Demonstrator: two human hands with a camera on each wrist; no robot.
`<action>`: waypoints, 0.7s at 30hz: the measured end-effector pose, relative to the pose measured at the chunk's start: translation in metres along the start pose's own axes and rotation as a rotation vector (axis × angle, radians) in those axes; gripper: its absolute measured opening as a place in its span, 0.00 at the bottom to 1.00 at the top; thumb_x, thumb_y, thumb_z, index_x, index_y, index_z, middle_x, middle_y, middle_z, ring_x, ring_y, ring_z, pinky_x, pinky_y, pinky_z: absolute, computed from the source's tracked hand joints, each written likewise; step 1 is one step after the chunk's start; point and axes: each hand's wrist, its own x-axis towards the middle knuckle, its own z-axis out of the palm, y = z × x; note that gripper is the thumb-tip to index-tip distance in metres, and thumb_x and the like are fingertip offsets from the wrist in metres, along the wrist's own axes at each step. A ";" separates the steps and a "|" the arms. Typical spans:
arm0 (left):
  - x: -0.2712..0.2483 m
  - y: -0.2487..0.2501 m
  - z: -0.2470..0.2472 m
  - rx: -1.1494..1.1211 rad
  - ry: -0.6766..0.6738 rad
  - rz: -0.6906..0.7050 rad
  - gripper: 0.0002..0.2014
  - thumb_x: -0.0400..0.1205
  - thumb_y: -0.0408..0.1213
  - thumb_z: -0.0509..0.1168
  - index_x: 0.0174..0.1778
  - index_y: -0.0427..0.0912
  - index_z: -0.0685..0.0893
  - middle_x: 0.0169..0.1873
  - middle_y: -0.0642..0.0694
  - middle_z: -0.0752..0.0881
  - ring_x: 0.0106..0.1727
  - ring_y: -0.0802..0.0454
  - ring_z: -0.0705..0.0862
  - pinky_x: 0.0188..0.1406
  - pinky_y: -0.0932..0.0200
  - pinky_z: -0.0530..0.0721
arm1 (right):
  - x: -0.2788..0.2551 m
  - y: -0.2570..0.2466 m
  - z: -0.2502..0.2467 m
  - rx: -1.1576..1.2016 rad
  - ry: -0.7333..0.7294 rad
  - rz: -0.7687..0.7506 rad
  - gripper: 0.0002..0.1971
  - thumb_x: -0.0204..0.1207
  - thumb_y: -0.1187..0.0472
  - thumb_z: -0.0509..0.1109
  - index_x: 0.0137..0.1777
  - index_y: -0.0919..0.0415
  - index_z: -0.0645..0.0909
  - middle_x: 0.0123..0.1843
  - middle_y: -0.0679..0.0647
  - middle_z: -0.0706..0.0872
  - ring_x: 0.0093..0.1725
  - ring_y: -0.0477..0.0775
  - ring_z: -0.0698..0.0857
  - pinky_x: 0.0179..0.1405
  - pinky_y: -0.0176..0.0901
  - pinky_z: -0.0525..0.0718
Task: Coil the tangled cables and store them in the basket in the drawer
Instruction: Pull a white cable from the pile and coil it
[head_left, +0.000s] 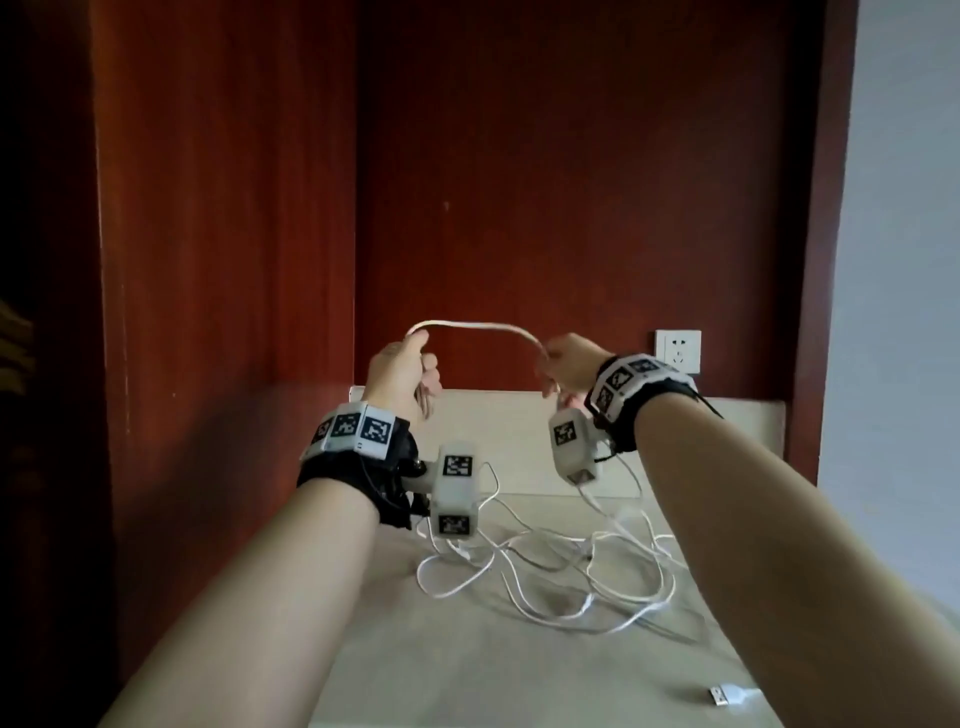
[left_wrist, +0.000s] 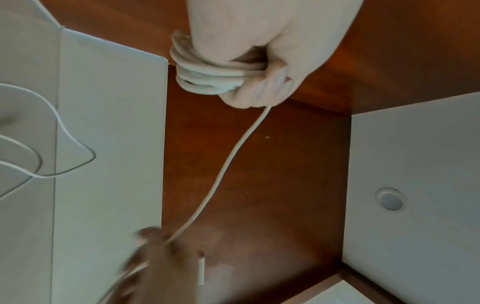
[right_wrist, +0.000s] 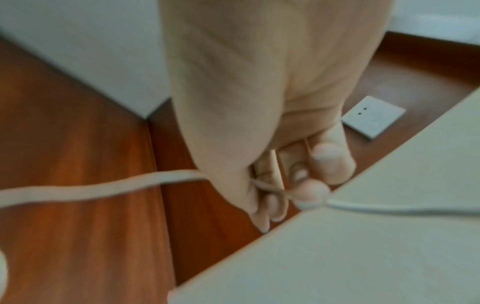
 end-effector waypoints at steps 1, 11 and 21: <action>-0.001 0.002 -0.001 -0.033 0.024 0.000 0.10 0.85 0.33 0.60 0.37 0.43 0.72 0.11 0.54 0.70 0.10 0.61 0.63 0.09 0.71 0.59 | -0.007 0.014 0.014 -0.077 -0.075 0.064 0.11 0.79 0.69 0.62 0.36 0.62 0.80 0.28 0.55 0.83 0.13 0.44 0.77 0.14 0.33 0.74; 0.003 -0.008 -0.015 -0.021 0.161 0.099 0.08 0.82 0.25 0.54 0.39 0.40 0.66 0.22 0.48 0.67 0.10 0.59 0.60 0.10 0.69 0.57 | -0.068 0.118 0.057 -0.253 -0.246 0.543 0.13 0.51 0.45 0.82 0.30 0.51 0.89 0.29 0.50 0.89 0.31 0.52 0.89 0.28 0.37 0.85; 0.016 0.000 -0.030 -0.099 0.279 0.240 0.13 0.83 0.26 0.53 0.34 0.43 0.63 0.09 0.55 0.67 0.08 0.61 0.60 0.11 0.72 0.55 | -0.083 0.131 0.022 -0.269 0.039 0.698 0.16 0.71 0.64 0.71 0.58 0.66 0.79 0.54 0.58 0.81 0.52 0.59 0.83 0.32 0.43 0.77</action>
